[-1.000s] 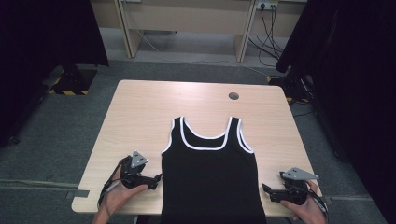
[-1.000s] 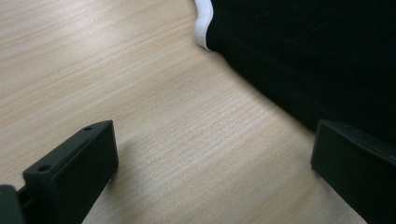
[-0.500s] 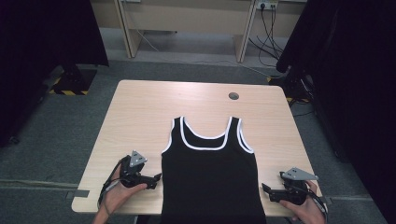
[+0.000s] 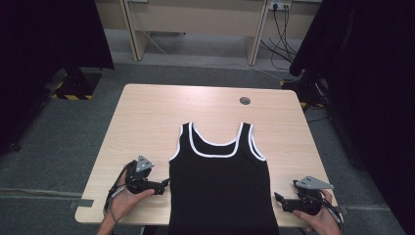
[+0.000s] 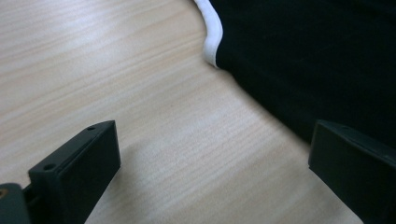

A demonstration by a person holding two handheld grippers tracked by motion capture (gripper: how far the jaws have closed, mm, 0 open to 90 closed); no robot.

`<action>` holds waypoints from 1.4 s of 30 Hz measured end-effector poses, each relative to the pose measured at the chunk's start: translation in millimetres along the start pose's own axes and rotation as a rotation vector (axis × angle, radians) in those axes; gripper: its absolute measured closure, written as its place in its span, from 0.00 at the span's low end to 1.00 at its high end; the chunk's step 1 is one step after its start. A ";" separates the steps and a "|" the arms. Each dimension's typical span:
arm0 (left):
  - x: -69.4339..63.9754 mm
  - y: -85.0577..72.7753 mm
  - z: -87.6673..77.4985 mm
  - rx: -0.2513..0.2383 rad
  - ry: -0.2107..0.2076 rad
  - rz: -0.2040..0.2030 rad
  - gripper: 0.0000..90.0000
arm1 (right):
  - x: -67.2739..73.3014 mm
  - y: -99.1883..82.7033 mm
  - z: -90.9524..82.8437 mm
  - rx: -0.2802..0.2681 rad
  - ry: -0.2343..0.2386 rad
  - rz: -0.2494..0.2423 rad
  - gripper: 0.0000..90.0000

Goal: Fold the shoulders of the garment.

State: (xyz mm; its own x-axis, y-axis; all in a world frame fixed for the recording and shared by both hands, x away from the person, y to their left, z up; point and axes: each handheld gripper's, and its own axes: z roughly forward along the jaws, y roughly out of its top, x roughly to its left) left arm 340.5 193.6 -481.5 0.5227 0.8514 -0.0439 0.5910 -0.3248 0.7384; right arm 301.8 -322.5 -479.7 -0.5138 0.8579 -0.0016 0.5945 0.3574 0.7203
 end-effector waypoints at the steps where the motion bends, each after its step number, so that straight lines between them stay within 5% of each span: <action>1: 0.4 1.8 -0.3 -0.001 -0.001 0.002 0.01 | 0.0 0.0 0.0 0.000 0.000 0.000 0.13; 21: 9.2 51.6 23.5 -0.023 -0.019 -0.028 0.02 | 0.1 -0.1 -0.1 0.001 0.002 -0.001 0.13; 42: -1.2 92.4 69.5 -0.024 -0.030 -0.055 0.05 | -0.2 -0.6 -0.5 0.000 0.009 -0.008 0.13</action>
State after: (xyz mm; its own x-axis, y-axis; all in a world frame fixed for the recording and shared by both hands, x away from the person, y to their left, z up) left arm 437.2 133.9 -459.9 0.5082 0.8549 -0.1043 0.6042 -0.2676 0.7505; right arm 301.2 -323.1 -479.9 -0.5246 0.8514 -0.0012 0.5900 0.3646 0.7204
